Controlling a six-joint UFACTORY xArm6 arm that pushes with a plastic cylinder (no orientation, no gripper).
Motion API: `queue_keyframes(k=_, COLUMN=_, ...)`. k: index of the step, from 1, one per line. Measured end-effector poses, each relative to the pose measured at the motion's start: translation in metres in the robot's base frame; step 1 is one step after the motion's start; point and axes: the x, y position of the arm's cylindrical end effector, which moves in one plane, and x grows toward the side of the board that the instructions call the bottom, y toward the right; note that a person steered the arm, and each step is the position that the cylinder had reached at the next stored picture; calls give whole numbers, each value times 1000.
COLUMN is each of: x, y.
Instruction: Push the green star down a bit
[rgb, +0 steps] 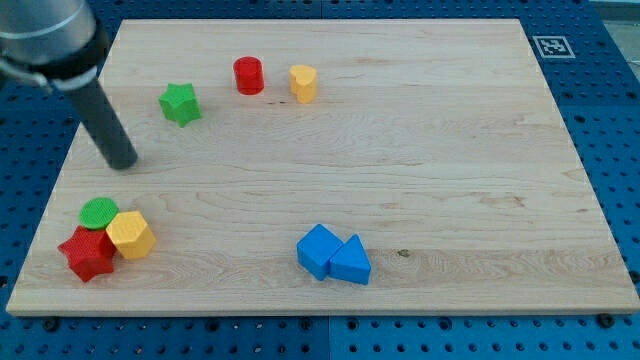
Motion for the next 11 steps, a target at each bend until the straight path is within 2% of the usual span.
queue_keyframes(k=2, x=-104, y=-8)
queue_keyframes(k=3, x=-145, y=41)
queue_keyframes(k=4, x=-146, y=54)
queue_keyframes(k=7, x=-78, y=54)
queue_keyframes(k=9, x=-71, y=85)
queue_keyframes(k=11, x=-56, y=87)
